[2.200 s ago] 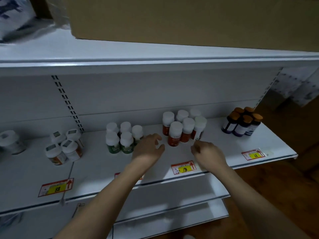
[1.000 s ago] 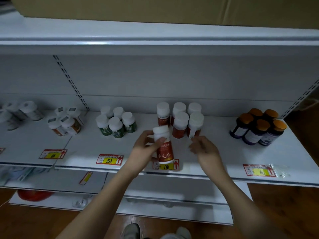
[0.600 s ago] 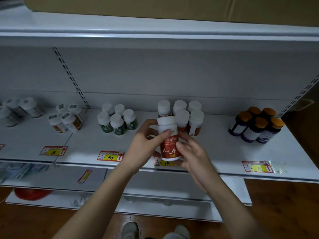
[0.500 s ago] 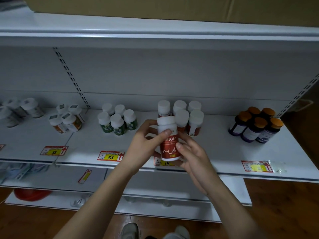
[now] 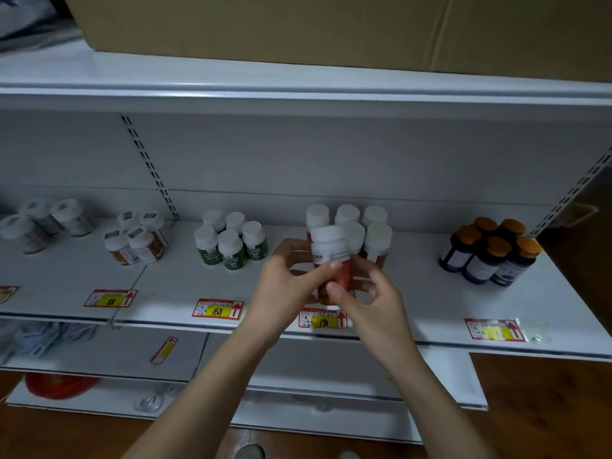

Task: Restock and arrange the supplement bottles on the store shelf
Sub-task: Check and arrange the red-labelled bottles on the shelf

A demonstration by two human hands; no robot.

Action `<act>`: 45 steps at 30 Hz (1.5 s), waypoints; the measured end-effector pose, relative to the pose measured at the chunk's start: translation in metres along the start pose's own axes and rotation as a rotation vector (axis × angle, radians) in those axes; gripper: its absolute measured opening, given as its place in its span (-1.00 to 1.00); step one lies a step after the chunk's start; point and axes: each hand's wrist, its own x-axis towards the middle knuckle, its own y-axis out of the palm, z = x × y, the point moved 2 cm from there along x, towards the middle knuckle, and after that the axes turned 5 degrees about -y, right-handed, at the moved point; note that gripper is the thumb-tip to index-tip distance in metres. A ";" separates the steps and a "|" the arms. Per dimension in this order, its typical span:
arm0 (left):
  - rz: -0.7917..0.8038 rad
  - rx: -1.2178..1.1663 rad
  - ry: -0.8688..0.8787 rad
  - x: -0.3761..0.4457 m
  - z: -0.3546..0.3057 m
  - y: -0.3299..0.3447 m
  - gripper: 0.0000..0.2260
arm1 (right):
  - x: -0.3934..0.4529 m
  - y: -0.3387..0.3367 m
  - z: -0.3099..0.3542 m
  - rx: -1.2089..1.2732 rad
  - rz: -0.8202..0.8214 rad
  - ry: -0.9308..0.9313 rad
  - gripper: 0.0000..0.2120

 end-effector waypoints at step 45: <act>0.050 -0.113 0.068 0.010 -0.057 0.024 -0.68 | 0.024 -0.018 0.032 0.059 -0.055 -0.119 -0.50</act>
